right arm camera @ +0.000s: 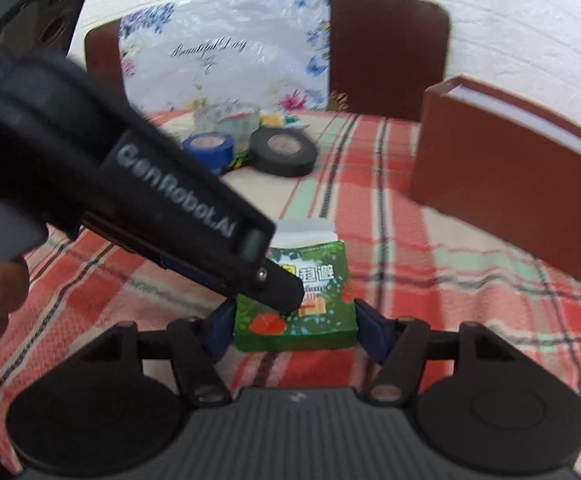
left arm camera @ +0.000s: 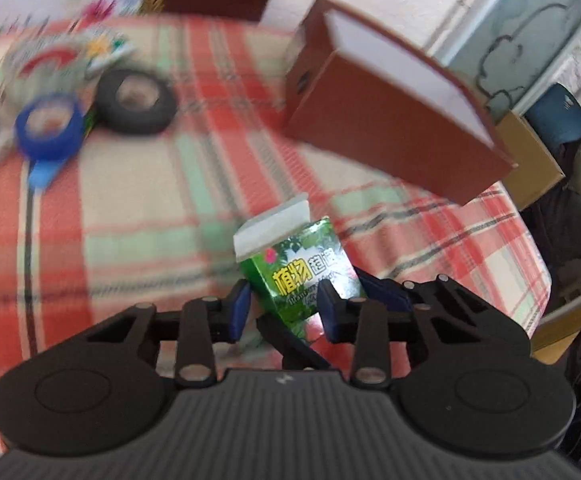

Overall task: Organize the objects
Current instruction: 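Grasp the green-and-white plant box with the left gripper, then carry the plant box into the brown box and release it, then grasp the black tape roll with the left gripper, then lower the black tape roll into the brown box and open the left gripper, then pick up the blue tape roll with the right gripper and set it nearer the left gripper, then reach the left gripper to the blue tape roll and grasp it, then place the blue tape roll into the brown box and release, then grasp the blue-capped Flash Color marker with the left gripper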

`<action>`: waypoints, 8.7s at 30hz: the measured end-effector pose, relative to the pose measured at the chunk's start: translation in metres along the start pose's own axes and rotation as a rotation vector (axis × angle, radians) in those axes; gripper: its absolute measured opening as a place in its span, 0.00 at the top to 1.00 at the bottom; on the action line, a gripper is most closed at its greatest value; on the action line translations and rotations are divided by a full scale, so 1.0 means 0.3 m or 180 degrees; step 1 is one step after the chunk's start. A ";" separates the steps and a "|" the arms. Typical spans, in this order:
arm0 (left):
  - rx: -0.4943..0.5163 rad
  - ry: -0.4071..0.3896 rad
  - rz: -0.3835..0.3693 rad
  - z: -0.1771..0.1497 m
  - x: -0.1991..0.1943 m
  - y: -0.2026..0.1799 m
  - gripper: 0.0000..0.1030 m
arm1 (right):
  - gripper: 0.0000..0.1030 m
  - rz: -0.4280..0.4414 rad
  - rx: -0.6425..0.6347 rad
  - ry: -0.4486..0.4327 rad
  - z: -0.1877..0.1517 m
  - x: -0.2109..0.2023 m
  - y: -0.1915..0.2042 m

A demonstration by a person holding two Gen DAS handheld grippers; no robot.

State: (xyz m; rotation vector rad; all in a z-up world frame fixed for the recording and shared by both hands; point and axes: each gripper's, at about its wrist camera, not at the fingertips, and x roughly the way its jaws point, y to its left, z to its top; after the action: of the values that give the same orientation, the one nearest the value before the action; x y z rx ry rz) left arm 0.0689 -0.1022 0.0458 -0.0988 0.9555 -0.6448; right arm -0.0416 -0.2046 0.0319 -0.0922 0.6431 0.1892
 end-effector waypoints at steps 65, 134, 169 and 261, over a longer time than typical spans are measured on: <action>-0.0073 -0.0247 0.0183 -0.047 0.001 0.174 0.38 | 0.26 -0.0016 -0.0147 0.0094 -0.009 0.029 -0.081; -0.0244 -0.1263 0.1661 -0.200 -0.197 0.603 0.51 | 0.39 0.0184 -0.0893 -0.0072 0.391 0.472 0.328; -0.0001 -0.0296 0.1377 -0.120 -0.087 0.162 0.47 | 0.10 0.0056 -0.0058 -0.0082 -0.020 0.040 -0.030; -0.0011 -0.0492 0.1356 -0.031 -0.069 0.400 0.65 | 0.19 -0.0074 0.0341 -0.0292 0.157 0.153 -0.126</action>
State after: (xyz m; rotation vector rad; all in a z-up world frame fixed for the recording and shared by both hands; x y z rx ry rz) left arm 0.1092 0.0083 0.0130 0.0515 0.7951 -0.2383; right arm 0.0297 -0.2280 0.0428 0.0120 0.5594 0.1356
